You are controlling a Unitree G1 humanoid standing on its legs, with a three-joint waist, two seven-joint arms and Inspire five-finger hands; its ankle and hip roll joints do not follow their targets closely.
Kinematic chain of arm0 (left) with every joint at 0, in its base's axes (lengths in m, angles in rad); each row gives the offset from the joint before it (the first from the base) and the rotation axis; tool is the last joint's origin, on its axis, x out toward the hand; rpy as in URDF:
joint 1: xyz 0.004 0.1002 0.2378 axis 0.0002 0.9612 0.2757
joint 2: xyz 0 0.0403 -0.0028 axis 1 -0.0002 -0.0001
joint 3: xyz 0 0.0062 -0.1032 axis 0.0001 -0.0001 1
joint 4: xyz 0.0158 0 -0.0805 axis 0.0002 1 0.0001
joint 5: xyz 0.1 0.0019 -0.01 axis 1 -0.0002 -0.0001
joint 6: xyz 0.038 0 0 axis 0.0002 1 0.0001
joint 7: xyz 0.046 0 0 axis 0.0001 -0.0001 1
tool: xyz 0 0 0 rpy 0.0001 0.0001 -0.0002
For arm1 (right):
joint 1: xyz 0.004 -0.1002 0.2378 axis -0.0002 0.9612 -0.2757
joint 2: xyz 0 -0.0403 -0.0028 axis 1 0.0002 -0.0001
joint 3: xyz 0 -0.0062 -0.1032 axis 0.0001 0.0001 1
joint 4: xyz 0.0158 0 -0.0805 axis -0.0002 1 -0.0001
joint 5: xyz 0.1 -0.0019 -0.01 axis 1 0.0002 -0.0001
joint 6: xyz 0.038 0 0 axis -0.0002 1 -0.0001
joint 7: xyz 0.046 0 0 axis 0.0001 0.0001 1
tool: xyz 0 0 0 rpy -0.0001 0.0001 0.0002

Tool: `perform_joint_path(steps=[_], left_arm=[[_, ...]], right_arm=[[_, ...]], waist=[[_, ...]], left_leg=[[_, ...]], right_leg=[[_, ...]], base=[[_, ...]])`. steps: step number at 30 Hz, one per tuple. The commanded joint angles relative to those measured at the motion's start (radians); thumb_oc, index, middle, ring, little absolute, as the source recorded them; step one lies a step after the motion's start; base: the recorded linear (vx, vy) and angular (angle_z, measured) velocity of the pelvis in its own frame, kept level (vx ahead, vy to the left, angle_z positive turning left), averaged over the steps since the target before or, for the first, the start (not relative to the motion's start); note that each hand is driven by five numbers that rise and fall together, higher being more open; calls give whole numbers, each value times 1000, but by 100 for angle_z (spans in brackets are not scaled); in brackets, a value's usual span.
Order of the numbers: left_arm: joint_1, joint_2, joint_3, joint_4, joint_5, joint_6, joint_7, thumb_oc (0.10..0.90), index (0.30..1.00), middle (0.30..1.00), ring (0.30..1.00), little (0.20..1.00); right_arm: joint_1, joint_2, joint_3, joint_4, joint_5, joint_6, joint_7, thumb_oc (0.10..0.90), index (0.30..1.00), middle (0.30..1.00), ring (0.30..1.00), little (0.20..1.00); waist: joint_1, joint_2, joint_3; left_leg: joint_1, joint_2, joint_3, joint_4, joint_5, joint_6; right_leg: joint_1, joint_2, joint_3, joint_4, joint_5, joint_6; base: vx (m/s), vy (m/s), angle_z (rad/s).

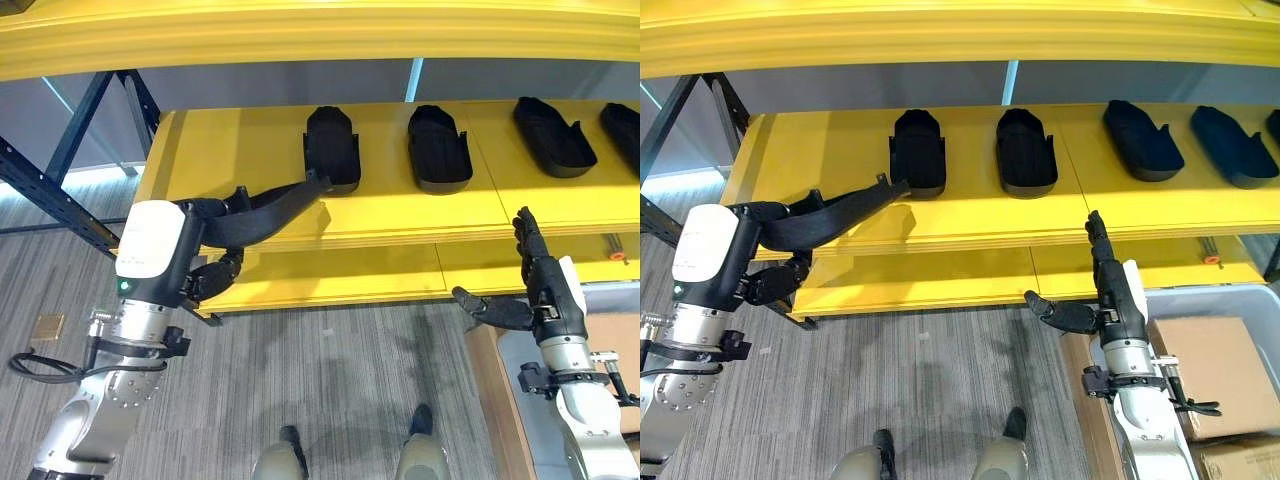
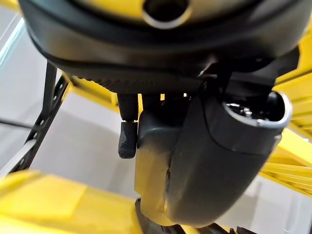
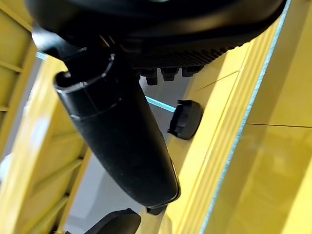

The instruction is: Move parts from the plastic box to the shelf.

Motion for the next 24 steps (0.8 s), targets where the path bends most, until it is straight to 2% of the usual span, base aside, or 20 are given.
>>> perform_joint_path(steps=[1, 3, 5, 7, 8, 9, 12, 16, 24], left_arm=[[-92, 52, 172, -134, -5, -23, 124, 400, 300, 300, 300, 300], [-89, 47, 184, -136, -9, -20, 109, 400, 300, 300, 300, 300], [-91, 38, 190, -131, -13, -17, 101, 400, 300, 300, 300, 300], [-97, 26, 193, -131, -17, -17, 95, 400, 300, 300, 300, 300], [-102, 21, 193, -127, -17, -19, 97, 400, 300, 300, 300, 300], [-106, 16, 192, -119, -22, -19, 97, 400, 300, 300, 300, 300], [-109, 4, 182, -126, -10, -22, 93, 400, 300, 300, 300, 300], [-90, -11, 189, -125, 0, -13, 99, 400, 300, 300, 300, 300], [-75, -22, 166, -77, 21, 2, 99, 400, 300, 300, 300, 300]], right_arm=[[-94, -62, -30, -52, -8, -89, -8, 900, 1000, 1000, 1000, 1000], [-85, -66, -33, -45, -1, -86, 5, 900, 1000, 1000, 1000, 1000], [-79, -67, -35, -41, 5, -89, 13, 900, 1000, 1000, 1000, 1000], [-70, -69, -38, -45, 5, -91, 15, 900, 1000, 1000, 1000, 1000], [-66, -72, -39, -46, 4, -90, 16, 900, 1000, 1000, 1000, 1000], [-60, -72, -42, -49, 7, -92, 16, 900, 1000, 1000, 1000, 1000], [-49, -75, -45, -52, 7, -87, 16, 900, 1000, 1000, 1000, 1000], [-38, -70, -57, -56, 5, -84, 12, 900, 1000, 1000, 1000, 1000], [-10, -70, -71, -63, 15, -86, 14, 900, 1000, 1000, 1000, 1000]], waist=[[-21, 20, -74], [-28, 23, -80], [-34, 18, -84], [-37, 8, -95], [-43, 4, -104], [-48, 2, -109], [-48, 3, -126], [-40, 7, -148], [-55, 9, -145]], left_leg=[[168, -80, 38, -287, 56, 69], [203, -94, 46, -343, 77, 64], [220, -106, 44, -371, 92, 61], [234, -116, 47, -398, 103, 53], [238, -119, 50, -408, 105, 48], [238, -119, 45, -406, 105, 45], [243, -117, 49, -411, 109, 41], [251, -114, 69, -433, 128, 34], [258, -87, 70, -390, 114, 14]], right_leg=[[24, 112, -24, 139, -194, 104], [13, 197, -31, 165, -272, 80], [-4, 278, -27, 179, -314, 64], [14, 315, -17, 140, -329, 52], [39, 327, 5, 64, -326, 49], [45, 337, 40, 18, -321, 46], [91, 343, 89, -62, -293, 50], [118, 338, 72, -111, -269, 54], [146, 351, 59, -101, -299, 29]], base=[[102, 379, -35], [63, 189, -27], [50, 107, -17], [62, 6, -6], [81, -51, 9], [86, -68, 10], [69, -71, 1], [51, -93, -5], [22, -100, 2]])
